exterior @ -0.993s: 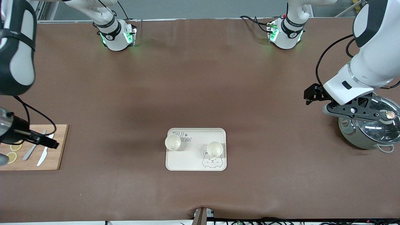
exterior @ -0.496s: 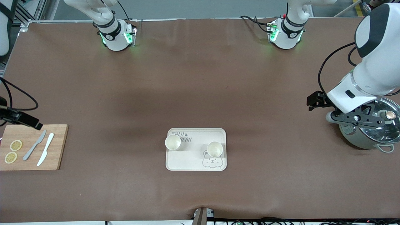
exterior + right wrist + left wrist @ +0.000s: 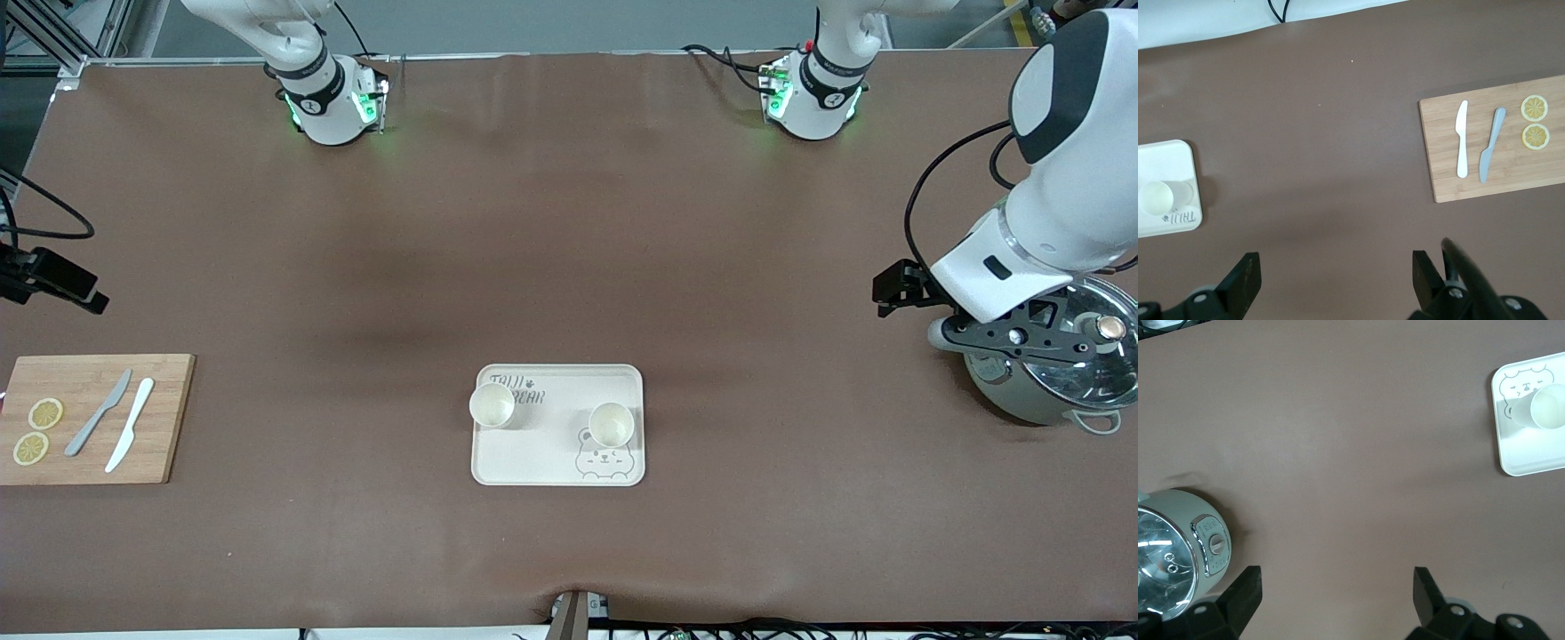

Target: Place white IKEA cup upright on tray with both arms

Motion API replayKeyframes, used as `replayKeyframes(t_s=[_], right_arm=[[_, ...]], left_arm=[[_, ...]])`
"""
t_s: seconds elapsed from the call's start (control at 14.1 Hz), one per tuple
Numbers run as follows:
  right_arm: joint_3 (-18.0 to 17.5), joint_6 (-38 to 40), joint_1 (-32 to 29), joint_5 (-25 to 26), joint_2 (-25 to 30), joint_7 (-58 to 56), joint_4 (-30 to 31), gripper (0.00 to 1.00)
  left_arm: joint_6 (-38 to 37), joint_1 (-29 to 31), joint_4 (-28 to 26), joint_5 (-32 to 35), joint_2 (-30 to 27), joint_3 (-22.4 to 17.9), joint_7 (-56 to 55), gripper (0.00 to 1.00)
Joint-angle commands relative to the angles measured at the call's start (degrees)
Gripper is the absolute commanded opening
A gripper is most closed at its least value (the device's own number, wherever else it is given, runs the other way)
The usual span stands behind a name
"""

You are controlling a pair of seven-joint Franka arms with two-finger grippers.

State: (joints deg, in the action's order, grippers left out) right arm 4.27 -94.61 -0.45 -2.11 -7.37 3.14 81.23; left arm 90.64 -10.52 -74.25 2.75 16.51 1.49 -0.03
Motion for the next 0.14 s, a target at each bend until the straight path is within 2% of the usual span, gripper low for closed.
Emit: replayKeyframes(t_s=[0.0, 0.07], right_arm=[[-0.9, -0.7, -2.2, 0.7, 3.0, -3.0, 3.6, 1.0], [-0.9, -0.7, -2.2, 0.7, 4.0, -3.0, 4.8, 1.0]], left_arm=[[1.0, 0.2, -0.4, -3.3, -0.4, 0.0, -0.2, 1.0], [1.1, 0.2, -0.4, -4.1, -0.4, -0.1, -0.3, 1.0]])
